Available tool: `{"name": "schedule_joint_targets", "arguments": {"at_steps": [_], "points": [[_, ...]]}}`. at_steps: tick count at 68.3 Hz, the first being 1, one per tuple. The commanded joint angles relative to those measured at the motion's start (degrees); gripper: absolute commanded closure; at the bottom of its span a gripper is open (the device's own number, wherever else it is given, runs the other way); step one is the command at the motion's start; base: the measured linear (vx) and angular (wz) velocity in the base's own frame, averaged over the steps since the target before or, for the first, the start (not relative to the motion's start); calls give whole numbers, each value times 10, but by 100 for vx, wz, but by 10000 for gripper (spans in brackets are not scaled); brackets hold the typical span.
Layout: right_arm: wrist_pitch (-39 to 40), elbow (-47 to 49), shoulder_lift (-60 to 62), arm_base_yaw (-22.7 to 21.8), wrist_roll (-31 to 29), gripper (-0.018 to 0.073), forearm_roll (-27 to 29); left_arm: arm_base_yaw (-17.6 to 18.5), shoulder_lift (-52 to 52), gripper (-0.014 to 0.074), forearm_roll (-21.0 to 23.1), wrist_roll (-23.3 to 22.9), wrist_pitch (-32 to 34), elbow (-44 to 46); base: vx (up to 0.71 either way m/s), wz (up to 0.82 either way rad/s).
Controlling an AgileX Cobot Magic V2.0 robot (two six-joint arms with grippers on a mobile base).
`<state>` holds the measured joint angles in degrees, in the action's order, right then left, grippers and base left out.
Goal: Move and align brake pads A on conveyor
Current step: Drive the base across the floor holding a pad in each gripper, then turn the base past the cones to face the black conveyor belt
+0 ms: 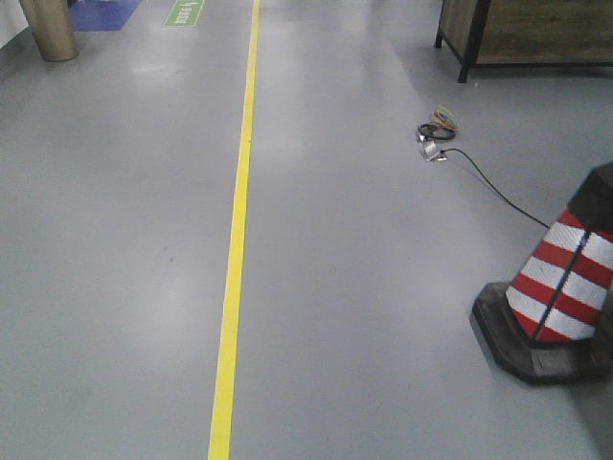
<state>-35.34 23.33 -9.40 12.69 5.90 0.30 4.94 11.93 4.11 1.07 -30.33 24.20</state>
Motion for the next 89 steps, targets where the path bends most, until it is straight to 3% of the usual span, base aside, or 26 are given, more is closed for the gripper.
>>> {"name": "schedule_joint_targets", "arguments": {"at_steps": [1, 38, 89], "points": [[60, 16, -6, 0, -3, 566, -3, 2, 7, 603, 5, -2, 53, 15, 58, 3], [60, 16, -6, 0, -3, 566, -3, 2, 7, 603, 5, -2, 53, 15, 47, -19], [60, 16, -6, 0, -3, 566, -3, 2, 7, 603, 5, -2, 53, 15, 26, -89]]}}
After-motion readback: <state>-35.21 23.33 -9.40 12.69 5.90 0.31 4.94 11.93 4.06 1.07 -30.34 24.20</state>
